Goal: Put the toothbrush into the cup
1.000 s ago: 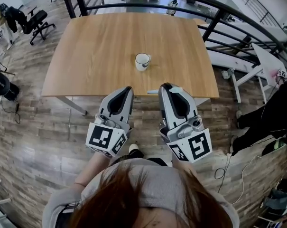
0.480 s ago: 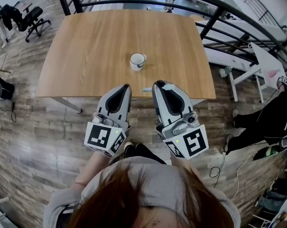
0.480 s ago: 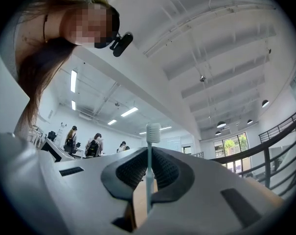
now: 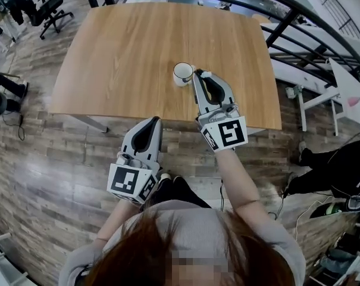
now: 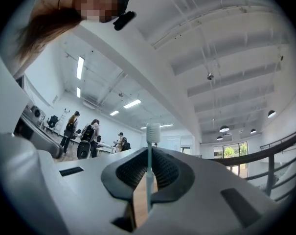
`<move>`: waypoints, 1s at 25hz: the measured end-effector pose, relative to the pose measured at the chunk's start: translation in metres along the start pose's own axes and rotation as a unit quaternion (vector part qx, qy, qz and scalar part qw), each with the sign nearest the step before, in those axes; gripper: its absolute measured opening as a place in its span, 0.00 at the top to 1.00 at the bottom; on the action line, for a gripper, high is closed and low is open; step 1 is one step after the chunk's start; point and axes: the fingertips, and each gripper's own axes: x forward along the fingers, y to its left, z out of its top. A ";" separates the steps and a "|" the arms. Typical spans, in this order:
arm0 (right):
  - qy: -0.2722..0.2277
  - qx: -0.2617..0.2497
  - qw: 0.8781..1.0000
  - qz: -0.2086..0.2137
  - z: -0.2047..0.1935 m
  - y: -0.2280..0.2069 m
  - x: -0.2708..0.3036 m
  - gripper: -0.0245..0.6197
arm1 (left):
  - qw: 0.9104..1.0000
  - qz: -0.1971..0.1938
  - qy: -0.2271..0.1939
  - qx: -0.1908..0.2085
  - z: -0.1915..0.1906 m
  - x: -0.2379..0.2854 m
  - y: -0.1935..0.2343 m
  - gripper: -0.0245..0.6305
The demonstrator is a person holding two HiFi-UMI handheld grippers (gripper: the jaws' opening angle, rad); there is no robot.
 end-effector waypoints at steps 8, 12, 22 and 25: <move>0.039 -0.007 0.999 0.014 -0.090 -0.024 0.061 0.91 | 0.999 0.045 0.022 -0.003 -0.015 -0.012 0.029 0.95; 0.058 0.006 0.998 0.015 -0.128 -0.031 0.077 0.91 | 0.998 0.058 0.029 -0.001 -0.020 -0.019 0.034 0.95; 0.095 -0.004 0.995 -0.004 -0.180 -0.041 0.090 0.91 | 0.995 0.081 0.051 -0.002 -0.033 -0.036 0.039 0.95; 0.095 -0.003 0.995 -0.009 -0.184 -0.043 0.091 0.91 | 0.995 0.083 0.054 -0.001 -0.034 -0.039 0.040 0.95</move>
